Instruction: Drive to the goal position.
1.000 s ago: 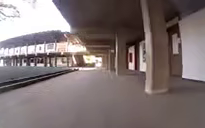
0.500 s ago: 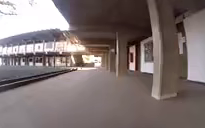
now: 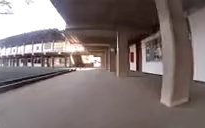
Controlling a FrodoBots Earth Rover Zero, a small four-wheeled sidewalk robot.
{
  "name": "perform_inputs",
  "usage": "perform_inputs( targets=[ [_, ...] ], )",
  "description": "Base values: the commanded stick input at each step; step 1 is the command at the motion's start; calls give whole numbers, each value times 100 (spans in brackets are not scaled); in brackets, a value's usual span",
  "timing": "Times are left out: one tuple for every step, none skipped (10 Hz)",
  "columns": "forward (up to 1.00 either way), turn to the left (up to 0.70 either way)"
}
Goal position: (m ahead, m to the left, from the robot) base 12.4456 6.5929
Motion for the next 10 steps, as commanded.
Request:
perform_inputs(
  targets=[
    [70, 0],
    [70, 0],
    [70, 0],
    [70, 0],
    [70, 0],
    [70, 0],
    [70, 0],
    [70, 0],
    [70, 0],
    [70, 0]
  ],
)
